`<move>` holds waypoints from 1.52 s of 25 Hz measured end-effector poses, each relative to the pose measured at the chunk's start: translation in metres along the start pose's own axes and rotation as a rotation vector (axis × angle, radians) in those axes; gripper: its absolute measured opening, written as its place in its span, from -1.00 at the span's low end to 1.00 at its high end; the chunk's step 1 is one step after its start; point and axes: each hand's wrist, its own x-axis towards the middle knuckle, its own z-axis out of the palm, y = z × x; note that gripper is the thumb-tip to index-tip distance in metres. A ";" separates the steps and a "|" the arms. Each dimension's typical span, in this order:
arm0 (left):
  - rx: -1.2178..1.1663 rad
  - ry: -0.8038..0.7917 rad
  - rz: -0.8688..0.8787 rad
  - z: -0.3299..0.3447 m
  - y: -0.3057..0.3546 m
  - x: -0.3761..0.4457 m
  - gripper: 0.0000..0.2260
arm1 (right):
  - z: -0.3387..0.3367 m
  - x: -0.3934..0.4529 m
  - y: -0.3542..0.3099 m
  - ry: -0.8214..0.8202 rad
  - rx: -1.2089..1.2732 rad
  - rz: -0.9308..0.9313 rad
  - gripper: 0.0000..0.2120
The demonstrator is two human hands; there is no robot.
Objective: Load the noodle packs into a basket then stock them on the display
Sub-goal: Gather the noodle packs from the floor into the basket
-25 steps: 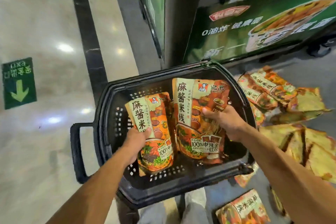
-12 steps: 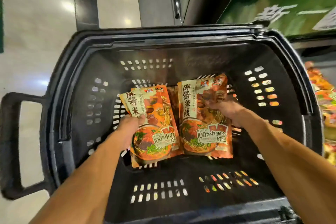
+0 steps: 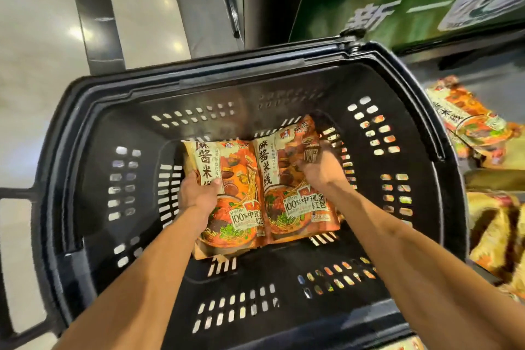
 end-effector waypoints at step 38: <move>1.084 0.043 1.524 -0.016 0.098 -0.364 -0.38 | -0.183 -0.322 0.189 0.619 -0.338 -0.114 -0.26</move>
